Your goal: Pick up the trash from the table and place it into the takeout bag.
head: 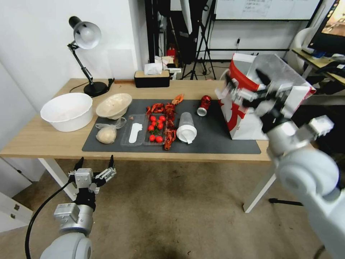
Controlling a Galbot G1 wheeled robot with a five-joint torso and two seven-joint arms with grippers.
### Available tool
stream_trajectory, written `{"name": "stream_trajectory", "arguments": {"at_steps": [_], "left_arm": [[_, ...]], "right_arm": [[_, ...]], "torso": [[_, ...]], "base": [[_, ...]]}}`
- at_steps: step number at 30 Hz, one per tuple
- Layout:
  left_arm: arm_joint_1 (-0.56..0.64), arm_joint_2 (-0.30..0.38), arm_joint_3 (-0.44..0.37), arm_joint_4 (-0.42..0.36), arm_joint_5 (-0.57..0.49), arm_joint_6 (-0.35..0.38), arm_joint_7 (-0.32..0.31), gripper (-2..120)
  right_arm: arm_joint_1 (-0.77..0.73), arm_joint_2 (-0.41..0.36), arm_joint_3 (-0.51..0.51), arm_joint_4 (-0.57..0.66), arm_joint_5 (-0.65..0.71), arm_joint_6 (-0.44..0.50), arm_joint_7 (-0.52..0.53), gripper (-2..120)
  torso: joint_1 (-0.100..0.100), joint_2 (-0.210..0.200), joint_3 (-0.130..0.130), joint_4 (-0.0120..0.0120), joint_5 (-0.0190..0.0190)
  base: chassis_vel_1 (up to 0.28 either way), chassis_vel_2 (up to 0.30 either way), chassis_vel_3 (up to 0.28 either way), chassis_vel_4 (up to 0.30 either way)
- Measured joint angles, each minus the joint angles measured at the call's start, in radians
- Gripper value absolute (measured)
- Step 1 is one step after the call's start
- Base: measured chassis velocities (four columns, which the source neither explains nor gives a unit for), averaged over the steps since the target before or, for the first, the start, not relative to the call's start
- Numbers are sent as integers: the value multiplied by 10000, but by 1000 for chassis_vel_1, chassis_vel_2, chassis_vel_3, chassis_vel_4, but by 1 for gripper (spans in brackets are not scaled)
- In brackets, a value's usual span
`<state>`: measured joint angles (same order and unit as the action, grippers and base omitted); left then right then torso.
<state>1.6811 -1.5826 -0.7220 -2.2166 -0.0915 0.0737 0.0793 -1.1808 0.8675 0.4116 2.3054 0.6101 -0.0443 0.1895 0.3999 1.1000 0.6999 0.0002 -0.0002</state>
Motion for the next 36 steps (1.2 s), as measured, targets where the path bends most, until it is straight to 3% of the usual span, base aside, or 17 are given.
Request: {"name": "stream_trajectory", "arguments": {"at_steps": [7, 17, 36], "left_arm": [[11, 46, -44, 22, -44, -29, -6, 100], [-60, 149, -82, 250, -189, -38, -15, 100], [-154, 197, -78, 404, -217, -85, -14, 100]], "right_arm": [[-1459, 618, -144, 60, -1586, 552, 194, 100], [-4001, 2057, -631, -419, -4165, 1797, 1672, 100], [-4558, 2491, -1258, -2066, -4134, 2239, 2426, 100]], "torso": [[0, 0, 0, -1, 0], [-1, -1, 0, -3, 1], [0, -1, 1, -1, 1]], "base": [[0, 0, 0, 0], [0, 0, 0, 0], [0, 0, 0, 0]]}}
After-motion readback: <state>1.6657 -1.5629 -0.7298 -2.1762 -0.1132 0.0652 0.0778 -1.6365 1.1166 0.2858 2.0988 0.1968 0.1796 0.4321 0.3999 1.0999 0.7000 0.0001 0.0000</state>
